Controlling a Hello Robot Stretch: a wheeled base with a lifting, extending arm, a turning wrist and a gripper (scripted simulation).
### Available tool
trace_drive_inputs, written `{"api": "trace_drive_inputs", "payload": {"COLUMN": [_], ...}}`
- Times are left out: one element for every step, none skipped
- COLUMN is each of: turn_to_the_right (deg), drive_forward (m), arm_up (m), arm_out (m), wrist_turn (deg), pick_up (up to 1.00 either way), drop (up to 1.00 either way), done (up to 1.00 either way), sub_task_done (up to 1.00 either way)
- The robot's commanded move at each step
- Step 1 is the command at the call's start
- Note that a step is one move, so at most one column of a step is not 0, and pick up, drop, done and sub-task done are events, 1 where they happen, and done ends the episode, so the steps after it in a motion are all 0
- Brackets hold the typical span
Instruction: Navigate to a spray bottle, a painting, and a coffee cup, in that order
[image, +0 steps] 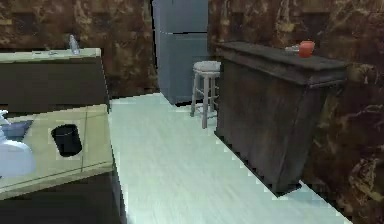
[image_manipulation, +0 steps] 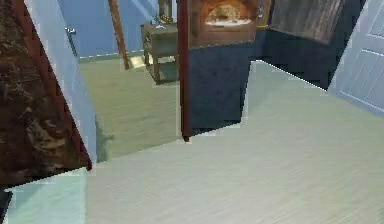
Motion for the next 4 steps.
{"api": "trace_drive_inputs", "payload": {"turn_to_the_right": [45.0, 39.0, 0.0, 30.0], "drive_forward": [0.00, 0.00, 0.90, 0.00], "arm_up": [0.00, 0.00, 0.00, 0.00], "arm_out": [0.00, 0.00, 0.00, 0.00], "wrist_turn": [0.0, 0.0, 0.0, 0.0], "pick_up": [0.00, 0.00, 0.00, 0.00], "drop": [0.00, 0.00, 0.00, 0.00], "done": [0.00, 0.00, 0.00, 0.00], "sub_task_done": [0.00, 0.00, 0.00, 0.00]}}
